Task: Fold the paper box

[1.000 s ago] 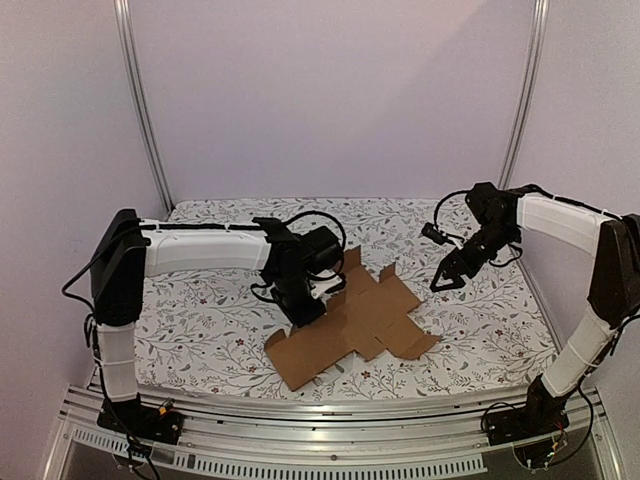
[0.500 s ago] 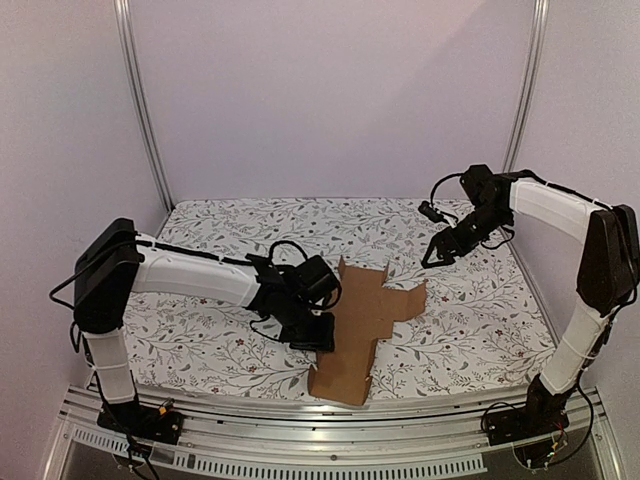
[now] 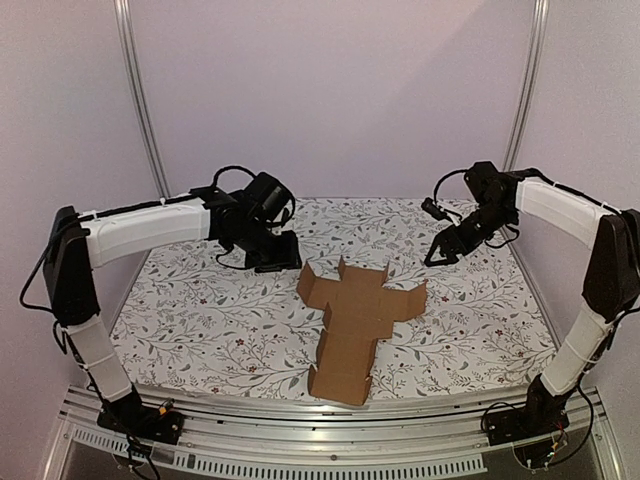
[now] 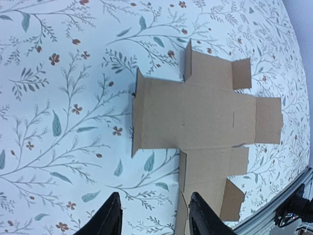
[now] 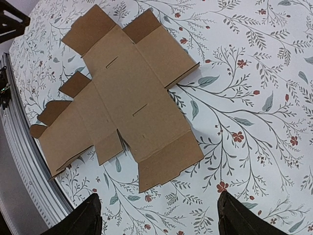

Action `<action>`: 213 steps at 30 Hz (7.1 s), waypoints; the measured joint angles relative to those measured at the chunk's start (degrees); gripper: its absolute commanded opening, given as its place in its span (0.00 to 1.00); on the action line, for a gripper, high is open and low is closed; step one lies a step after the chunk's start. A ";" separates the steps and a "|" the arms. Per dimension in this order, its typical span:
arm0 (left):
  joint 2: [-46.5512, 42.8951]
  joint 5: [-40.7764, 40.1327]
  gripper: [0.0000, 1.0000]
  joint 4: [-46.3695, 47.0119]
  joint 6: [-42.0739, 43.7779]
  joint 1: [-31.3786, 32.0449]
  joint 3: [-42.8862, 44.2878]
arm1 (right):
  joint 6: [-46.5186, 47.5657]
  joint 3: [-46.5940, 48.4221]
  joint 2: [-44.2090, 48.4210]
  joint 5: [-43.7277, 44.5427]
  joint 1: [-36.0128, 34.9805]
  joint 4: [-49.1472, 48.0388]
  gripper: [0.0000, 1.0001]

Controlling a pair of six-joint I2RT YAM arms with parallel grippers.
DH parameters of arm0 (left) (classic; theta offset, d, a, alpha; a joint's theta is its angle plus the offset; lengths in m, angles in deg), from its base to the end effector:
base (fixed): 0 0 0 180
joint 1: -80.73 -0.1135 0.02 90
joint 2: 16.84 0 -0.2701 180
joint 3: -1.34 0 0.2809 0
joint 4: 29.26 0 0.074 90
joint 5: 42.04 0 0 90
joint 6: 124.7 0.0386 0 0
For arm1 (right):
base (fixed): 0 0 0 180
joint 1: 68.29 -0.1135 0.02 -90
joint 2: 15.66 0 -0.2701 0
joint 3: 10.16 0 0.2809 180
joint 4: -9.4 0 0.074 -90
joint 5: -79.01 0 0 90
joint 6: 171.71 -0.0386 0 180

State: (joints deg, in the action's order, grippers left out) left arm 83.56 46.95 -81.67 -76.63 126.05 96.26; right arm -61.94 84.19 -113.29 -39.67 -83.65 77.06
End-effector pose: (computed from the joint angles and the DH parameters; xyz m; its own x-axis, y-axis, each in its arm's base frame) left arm 0.2875 -0.2898 0.2570 -0.9138 -0.0262 -0.4054 0.1260 0.9304 -0.3441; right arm 0.3533 0.1163 0.2632 -0.7280 -0.5077 -0.4607 -0.6692 0.6724 0.3164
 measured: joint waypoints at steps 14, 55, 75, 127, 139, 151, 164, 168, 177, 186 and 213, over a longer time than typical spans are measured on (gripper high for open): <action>22.75 2.10 0.01 -2.75 7.52 -4.22 17.25 | 0.92 -1.46 0.33 0.20 -0.57 0.74 0.80; 0.48 -5.66 0.00 17.84 20.20 8.92 -6.34 | 9.90 33.79 -28.74 -7.48 -6.67 21.00 0.80; -1.36 -7.43 0.00 22.93 21.09 9.29 -8.52 | 18.16 37.27 -35.65 -14.16 -6.67 21.62 0.23; -0.07 14.01 0.43 61.75 15.50 2.16 -37.77 | 27.58 -7.17 -1.07 46.62 -41.81 -20.76 0.00; 1.22 19.08 0.44 66.16 14.88 4.20 -38.51 | 30.88 -13.79 3.43 53.09 -42.01 -36.76 0.00; 1.18 10.95 0.45 60.24 16.41 4.11 -34.95 | 37.86 -14.14 -1.90 55.74 -42.01 -51.28 0.00; 0.39 12.76 0.49 64.37 19.56 4.31 -39.26 | 36.94 -17.49 -2.16 57.53 -42.01 -56.72 0.00; 0.39 11.80 0.48 65.26 20.11 4.46 -39.54 | 36.33 -19.06 -2.12 57.94 -42.01 -57.00 0.00; 1.53 10.62 0.47 67.73 21.05 4.63 -38.53 | 35.10 -19.47 -2.12 58.97 -42.29 -57.20 0.00; 5.33 9.53 0.43 67.67 22.25 5.95 -33.94 | 34.40 -19.45 -2.12 60.13 -42.38 -57.94 0.01; 8.79 2.43 0.31 78.01 21.09 8.94 -36.85 | 29.07 -18.47 -1.84 60.19 -42.51 -49.27 0.08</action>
State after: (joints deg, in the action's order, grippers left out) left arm 92.35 49.37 -3.67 -55.54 134.99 59.41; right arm -32.87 65.72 -115.12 20.52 -126.16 27.80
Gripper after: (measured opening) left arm 0.320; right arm 0.079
